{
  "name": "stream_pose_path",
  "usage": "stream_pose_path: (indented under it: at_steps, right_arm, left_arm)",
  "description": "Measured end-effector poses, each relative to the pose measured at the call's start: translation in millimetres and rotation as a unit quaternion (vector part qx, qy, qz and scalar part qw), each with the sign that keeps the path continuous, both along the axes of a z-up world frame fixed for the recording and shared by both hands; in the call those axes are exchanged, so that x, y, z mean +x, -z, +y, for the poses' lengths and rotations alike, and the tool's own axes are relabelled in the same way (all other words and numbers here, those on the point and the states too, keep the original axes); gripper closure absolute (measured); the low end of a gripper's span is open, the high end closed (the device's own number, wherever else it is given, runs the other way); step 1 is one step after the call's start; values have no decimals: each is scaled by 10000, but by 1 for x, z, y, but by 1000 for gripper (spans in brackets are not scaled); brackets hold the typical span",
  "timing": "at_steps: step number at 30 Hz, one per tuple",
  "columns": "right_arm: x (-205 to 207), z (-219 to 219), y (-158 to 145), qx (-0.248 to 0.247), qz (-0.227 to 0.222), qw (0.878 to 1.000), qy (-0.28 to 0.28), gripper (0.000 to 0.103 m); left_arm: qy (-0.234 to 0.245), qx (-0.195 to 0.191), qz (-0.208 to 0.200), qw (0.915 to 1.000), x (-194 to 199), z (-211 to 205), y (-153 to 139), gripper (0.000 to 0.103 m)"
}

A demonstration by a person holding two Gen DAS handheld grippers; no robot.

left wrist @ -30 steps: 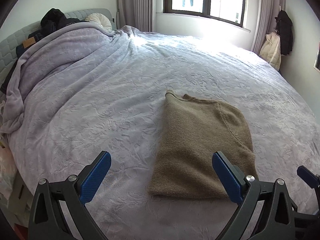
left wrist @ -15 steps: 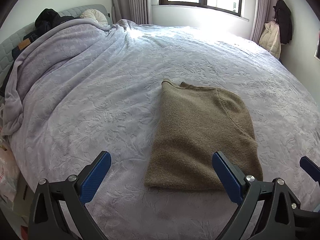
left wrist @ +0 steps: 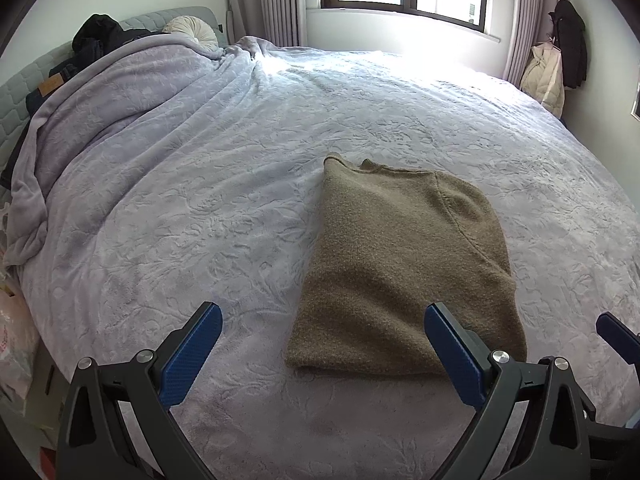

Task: Fold small clothes

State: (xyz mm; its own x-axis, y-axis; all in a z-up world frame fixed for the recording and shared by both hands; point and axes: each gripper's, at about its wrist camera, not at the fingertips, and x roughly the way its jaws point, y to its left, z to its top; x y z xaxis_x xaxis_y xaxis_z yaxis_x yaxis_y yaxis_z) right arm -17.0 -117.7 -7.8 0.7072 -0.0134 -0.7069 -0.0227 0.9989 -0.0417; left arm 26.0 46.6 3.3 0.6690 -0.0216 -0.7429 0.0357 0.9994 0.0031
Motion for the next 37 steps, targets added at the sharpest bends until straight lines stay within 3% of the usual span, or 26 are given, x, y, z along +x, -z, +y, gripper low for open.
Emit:
stream_pose_path:
  at_steps: [10, 37]
  right_arm:
    - [0, 0, 0, -1, -3, 10000, -6, 22]
    - [-1, 3, 1, 0, 16, 10000, -8, 22]
  left_arm:
    - [134, -5, -138, 9998, -5, -4, -6, 1]
    - [119, -106, 85, 9998, -4, 0, 4, 1]
